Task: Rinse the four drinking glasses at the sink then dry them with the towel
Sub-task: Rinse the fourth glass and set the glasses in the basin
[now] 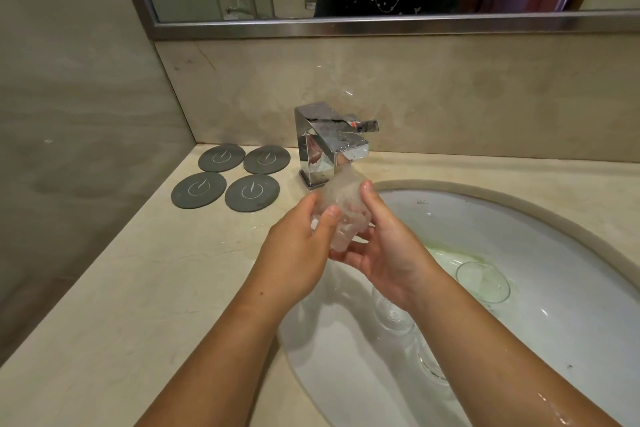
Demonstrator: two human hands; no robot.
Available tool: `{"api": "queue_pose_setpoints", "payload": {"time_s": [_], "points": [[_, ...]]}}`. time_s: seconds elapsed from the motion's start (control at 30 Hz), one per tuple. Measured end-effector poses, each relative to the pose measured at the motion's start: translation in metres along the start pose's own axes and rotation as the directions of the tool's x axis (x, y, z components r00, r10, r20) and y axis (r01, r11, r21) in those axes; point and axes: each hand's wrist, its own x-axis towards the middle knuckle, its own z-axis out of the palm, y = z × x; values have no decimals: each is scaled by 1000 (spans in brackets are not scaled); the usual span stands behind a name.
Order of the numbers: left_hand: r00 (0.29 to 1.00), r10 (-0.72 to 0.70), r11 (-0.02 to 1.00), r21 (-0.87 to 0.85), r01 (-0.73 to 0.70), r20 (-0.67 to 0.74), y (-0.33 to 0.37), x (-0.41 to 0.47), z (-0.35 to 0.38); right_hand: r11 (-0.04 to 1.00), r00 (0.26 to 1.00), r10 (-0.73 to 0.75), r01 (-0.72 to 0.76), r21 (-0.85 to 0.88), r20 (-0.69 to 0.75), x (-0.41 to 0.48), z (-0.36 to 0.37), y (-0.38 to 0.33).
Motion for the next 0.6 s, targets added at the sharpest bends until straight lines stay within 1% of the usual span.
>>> {"api": "queue_pose_setpoints", "payload": {"time_s": [0.1,0.2,0.27,0.33,0.43,0.53,0.6], "points": [[999,17,992,125,-13,-37,0,-1,3,1000,1000,-20,20,-13,6,-1,0,0],[996,51,989,144,-41,-69,3,-2,6,999,1000,-29,29,-17,5,-1,2,0],[996,32,997,79,-25,-83,4,-1,6,1000,1000,-20,20,-18,-11,0,0,0],[996,-37,998,-43,34,-81,4,1,4,1000,999,6,-7,-16,-37,1,-2,-2],[992,-106,963,-256,88,-61,1,4,5,999,999,28,-28,-24,-30,2,-5,-2],[992,-124,929,-353,107,-25,3,2,8,997,999,44,-44,-61,7,3,-6,1],[989,-149,912,-385,141,11,5,2,8,996,997,70,-69,-54,25,3,-3,3]]}}
